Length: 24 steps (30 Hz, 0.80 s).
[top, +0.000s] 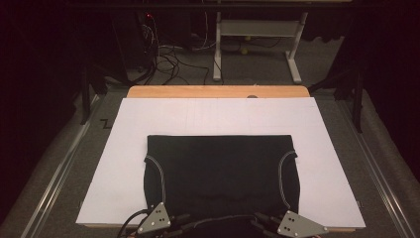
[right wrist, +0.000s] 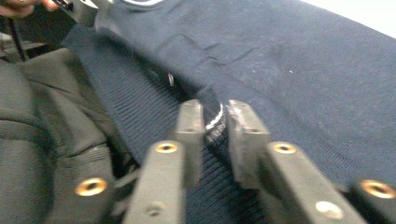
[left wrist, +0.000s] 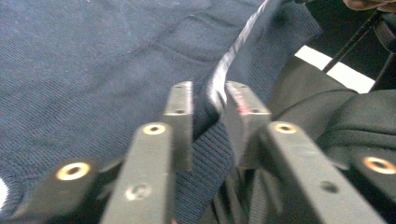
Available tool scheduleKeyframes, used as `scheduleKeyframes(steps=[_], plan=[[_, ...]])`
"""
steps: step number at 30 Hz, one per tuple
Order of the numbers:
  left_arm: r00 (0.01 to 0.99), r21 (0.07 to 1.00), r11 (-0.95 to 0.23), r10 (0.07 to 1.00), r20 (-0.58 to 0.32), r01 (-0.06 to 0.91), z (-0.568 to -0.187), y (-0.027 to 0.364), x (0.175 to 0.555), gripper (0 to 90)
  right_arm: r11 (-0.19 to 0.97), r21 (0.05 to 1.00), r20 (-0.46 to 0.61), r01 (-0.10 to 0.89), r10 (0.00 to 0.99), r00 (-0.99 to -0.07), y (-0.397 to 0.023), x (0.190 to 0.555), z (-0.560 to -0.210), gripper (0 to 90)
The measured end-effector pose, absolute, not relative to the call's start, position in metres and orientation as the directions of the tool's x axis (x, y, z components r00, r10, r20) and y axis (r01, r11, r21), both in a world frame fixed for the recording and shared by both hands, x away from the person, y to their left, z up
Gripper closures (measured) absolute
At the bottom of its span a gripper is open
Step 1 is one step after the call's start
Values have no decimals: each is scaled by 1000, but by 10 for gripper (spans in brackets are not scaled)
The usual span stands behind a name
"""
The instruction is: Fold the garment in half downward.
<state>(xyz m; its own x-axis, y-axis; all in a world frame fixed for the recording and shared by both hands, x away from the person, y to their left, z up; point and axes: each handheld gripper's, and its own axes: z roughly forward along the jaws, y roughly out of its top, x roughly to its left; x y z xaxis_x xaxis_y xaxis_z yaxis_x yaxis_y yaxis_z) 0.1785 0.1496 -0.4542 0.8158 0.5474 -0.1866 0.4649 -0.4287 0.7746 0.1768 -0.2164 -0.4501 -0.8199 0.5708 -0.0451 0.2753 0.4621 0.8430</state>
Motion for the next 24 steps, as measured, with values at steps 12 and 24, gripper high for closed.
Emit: scheduleKeyframes(steps=[12, 24], plan=[[747, 814, -323, 638, -190, 483, -452, 177, 198, 416, 389, 864, -21, 320, 663, -748, -227, 192, -454, 416], [611, 794, -227, 761, -216, 564, -458, 224, 258, 262, 319, 849, -13, 422, 810, -587, -262, 249, -461, 238]])
